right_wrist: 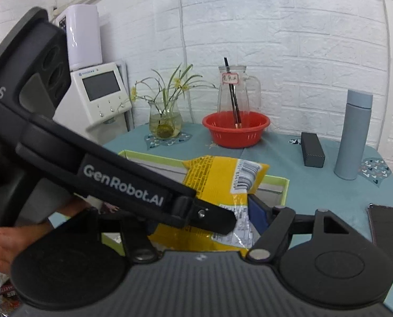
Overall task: Organize snacks
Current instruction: 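Carry the yellow bag into the green box and release it, then grasp the blue cookie packet with the left gripper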
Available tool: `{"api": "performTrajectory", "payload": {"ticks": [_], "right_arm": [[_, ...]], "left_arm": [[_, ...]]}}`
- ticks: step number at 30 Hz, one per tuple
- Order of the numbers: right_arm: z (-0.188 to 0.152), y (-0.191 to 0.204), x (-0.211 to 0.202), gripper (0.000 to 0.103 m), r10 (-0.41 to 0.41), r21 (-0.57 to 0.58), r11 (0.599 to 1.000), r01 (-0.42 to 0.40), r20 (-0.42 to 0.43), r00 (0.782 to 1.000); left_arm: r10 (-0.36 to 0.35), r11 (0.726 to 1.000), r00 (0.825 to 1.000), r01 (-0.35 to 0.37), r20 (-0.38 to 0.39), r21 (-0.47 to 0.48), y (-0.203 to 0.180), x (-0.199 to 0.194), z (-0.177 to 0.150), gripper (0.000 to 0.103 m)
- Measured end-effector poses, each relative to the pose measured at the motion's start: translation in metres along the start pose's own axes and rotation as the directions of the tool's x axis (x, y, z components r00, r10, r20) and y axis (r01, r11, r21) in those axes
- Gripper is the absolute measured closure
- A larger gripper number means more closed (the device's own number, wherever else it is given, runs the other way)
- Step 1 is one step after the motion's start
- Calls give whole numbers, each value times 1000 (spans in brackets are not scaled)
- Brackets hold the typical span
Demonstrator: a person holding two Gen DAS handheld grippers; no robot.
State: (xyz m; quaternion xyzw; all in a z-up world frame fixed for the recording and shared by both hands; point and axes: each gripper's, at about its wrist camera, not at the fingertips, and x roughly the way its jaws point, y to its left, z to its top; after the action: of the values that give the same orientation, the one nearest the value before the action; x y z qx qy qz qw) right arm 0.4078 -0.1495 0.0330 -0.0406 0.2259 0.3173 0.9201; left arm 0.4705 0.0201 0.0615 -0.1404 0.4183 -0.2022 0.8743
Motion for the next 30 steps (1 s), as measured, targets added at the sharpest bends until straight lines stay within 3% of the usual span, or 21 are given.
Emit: {"api": "performTrajectory", "payload": {"ticks": [1, 3, 8, 12, 16, 24, 30], "right_arm": [[-2, -2, 6, 23, -1, 0, 1000, 1, -8, 1000], [-4, -5, 13, 15, -9, 2, 1000, 9, -17, 1000], [-5, -10, -15, 10, -45, 2, 999, 45, 46, 998], [-12, -7, -62, 10, -63, 18, 998, 61, 98, 993], [-44, 4, -112, 9, -80, 40, 996, 77, 86, 993], [-147, 43, -196, 9, -146, 169, 974, 152, -47, 988], [-197, 73, -222, 9, -120, 284, 948, 145, -101, 988]], "left_arm": [[3, 1000, 1000, -3, -5, -2, 3, 7, 2, 71], [20, 1000, 1000, -20, -4, -7, 9, 10, 3, 51], [30, 1000, 994, -31, 107, 6, 6, -24, -6, 36], [-3, 999, 990, -2, 143, 38, -16, -58, -28, 31], [-60, 995, 989, 48, 135, 91, -44, -81, -72, 27], [-165, 975, 986, 164, -1, 151, -97, -80, -178, 27], [-195, 979, 977, 200, -91, 44, -94, -66, -219, 29]]}}
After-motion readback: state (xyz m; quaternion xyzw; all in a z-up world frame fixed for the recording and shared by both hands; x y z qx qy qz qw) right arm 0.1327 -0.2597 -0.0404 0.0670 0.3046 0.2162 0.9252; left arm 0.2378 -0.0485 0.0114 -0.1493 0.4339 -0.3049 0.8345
